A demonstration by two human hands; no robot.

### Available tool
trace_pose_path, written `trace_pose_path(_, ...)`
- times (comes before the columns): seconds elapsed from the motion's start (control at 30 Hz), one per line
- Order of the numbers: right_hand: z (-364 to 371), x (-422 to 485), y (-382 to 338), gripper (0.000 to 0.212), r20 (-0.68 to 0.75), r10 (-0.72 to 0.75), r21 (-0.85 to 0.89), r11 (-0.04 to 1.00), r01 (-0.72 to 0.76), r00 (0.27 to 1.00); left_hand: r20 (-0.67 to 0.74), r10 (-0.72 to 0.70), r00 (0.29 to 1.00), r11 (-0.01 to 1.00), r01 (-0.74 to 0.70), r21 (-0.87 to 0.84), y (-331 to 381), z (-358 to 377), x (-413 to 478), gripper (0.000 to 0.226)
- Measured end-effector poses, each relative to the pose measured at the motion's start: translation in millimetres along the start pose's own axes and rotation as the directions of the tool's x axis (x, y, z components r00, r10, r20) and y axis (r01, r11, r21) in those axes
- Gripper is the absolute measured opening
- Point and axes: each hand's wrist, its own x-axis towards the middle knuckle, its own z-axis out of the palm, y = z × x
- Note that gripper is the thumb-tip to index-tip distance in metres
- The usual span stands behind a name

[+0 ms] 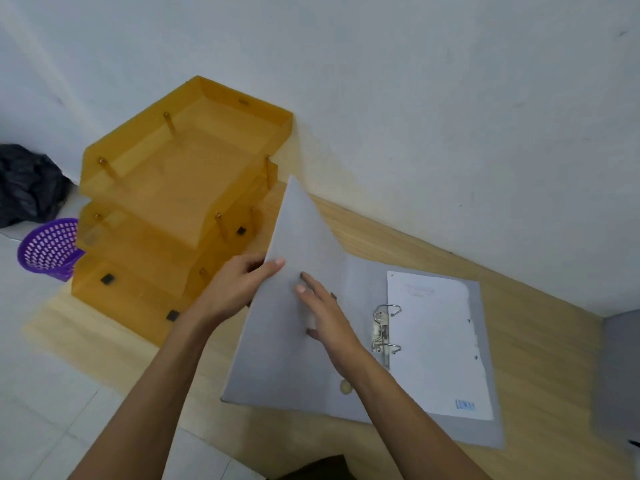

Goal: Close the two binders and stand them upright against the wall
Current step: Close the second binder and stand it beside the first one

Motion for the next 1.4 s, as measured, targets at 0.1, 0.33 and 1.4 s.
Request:
trace_pose_path(0.1,-19.8,-3.9,-23.6,0.053,-0.061,-0.036,0.151,0.987,0.045,0.998,0.055,0.038,0.998,0.996,-0.033,-0.085,17.6,31.6,2.9,0.047)
trace_pose_path(0.33,-108.8,-4.7,-83.4,0.055,-0.298,-0.086,0.052,0.993,0.106,0.951,0.282,0.193,0.94,0.975,-0.151,-0.162,2.7,131.3,27.2,0.062)
trace_pose_path(1.4,-219.3,-67.8,153.7,0.089,-0.314,0.141,-0.574,0.759,-0.306,0.939,-0.01,-0.228,0.974,0.943,0.223,0.247,-85.2,262.1,-5.0,0.074)
